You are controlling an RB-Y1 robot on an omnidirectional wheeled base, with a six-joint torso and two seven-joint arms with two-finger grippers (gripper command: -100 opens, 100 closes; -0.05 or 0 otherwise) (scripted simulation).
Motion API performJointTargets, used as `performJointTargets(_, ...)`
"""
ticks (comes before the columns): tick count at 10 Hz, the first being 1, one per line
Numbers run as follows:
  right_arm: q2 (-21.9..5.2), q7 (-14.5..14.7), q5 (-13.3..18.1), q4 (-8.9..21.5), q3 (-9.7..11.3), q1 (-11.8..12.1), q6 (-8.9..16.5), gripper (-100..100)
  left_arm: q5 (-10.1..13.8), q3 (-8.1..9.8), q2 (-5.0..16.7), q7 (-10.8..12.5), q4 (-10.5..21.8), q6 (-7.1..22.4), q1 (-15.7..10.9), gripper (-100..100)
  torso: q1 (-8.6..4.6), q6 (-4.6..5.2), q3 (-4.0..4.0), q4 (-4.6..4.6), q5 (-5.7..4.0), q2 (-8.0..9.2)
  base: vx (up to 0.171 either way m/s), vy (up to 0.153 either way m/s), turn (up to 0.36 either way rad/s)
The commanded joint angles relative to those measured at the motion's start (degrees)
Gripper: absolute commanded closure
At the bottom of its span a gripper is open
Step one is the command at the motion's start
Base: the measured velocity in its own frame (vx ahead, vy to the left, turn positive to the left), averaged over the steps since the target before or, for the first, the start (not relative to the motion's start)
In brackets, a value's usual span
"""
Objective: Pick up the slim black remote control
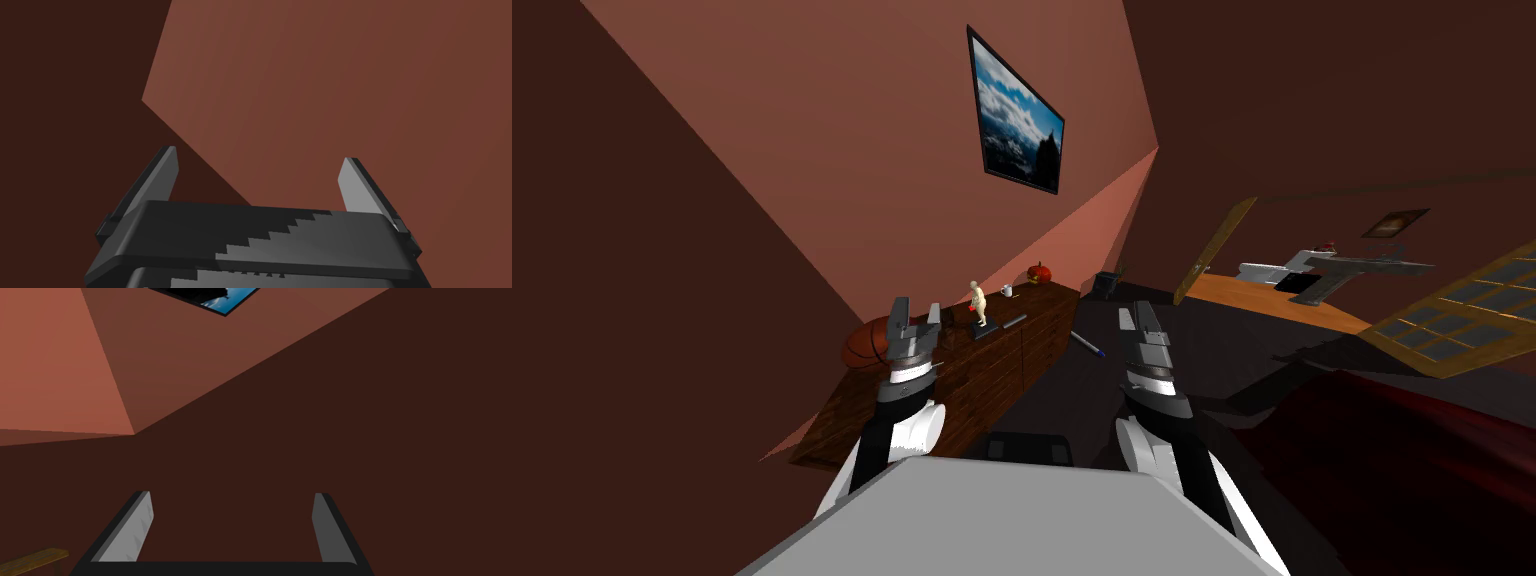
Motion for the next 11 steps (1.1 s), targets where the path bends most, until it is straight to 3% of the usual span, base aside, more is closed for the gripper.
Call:
performJointTargets(1, 0.0, 0.0, 0.0, 0.0, 0.0, 0.0, 0.0, 0, 0.36, -0.07, 2.22, 0.08, 0.25, 1.55, -0.59, -100, 0.0, 0.0, 0.0, 0.0, 0.0, 0.0, 0.001, -0.019, 0.033)
performJointTargets(4, 0.01, 0.0, 0.0, 0.0, 0.0, 0.0, 0.0, 0, 1.79, -0.26, 6.67, 0.41, 1.13, 6.56, -3.1, -100, -0.23, 0.0, -0.02, -0.01, -0.05, -0.03, 0.001, -0.062, 0.073)
performJointTargets(11, 0.01, 0.0, 0.0, 0.0, 0.0, 0.0, 0.0, 0, 4.15, -0.5, 10.2, 1.04, 2.37, 17.2, -7.12, -100, -0.27, 0.0, -0.03, -0.01, -0.06, -0.06, 0.003, -0.06, 0.052)
